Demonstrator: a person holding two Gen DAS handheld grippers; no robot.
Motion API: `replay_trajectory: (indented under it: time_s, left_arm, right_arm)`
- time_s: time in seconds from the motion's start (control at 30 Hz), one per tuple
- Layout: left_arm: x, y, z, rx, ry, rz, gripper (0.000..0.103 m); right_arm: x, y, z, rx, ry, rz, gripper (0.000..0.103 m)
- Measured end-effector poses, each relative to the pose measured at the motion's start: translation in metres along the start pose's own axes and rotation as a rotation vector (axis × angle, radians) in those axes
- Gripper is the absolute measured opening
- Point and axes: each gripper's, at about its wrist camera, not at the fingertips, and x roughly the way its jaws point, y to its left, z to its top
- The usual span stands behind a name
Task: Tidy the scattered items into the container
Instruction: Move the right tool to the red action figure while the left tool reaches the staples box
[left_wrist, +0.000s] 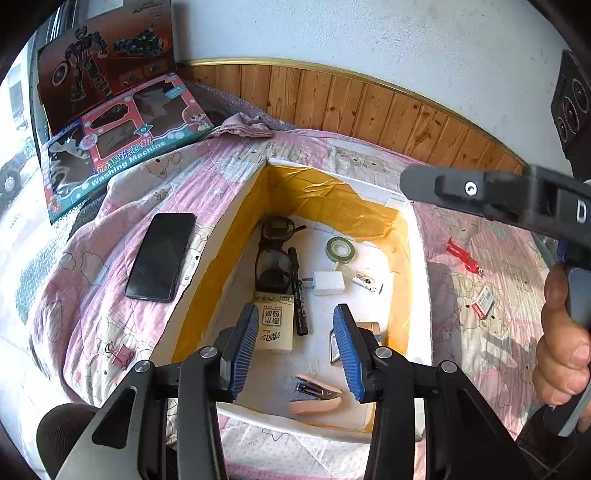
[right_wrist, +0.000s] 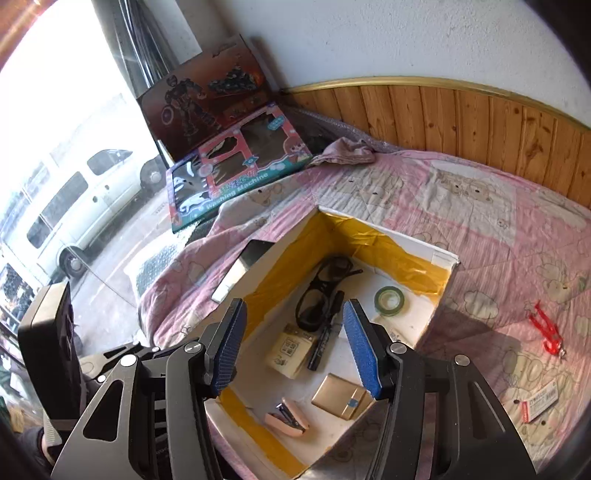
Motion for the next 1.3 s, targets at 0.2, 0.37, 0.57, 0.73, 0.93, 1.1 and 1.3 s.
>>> replay_trajectory:
  time_s: [0.2, 0.37, 0.57, 0.73, 0.93, 1.1, 1.3]
  left_arm:
    - [-0.014, -0.016, -0.007, 0.026, -0.003, 0.006, 0.044]
    - [-0.025, -0.031, -0.012, 0.032, -0.009, -0.004, 0.044]
    - [-0.034, -0.054, -0.016, 0.057, -0.028, -0.045, 0.044]
    - [-0.032, -0.078, -0.020, 0.095, -0.025, -0.075, 0.044]
    - [-0.020, -0.112, -0.028, 0.148, 0.015, -0.112, 0.044]
    - [-0.006, -0.136, -0.034, 0.175, 0.061, -0.134, 0.044]
    - [0.011, -0.159, -0.037, 0.196, 0.094, -0.156, 0.044]
  right_arm:
    - [-0.026, -0.017, -0.032, 0.045, -0.013, 0.008, 0.058]
    - [-0.044, -0.030, -0.054, 0.068, -0.022, 0.013, 0.058]
    - [-0.053, -0.054, -0.085, 0.118, 0.002, 0.021, 0.057]
    - [-0.062, -0.085, -0.109, 0.201, 0.008, 0.019, 0.050]
    - [-0.077, -0.136, -0.124, 0.329, -0.012, -0.031, 0.050]
    - [-0.082, -0.177, -0.129, 0.421, -0.007, -0.080, 0.050]
    - [-0.076, -0.224, -0.134, 0.500, 0.039, -0.132, 0.050]
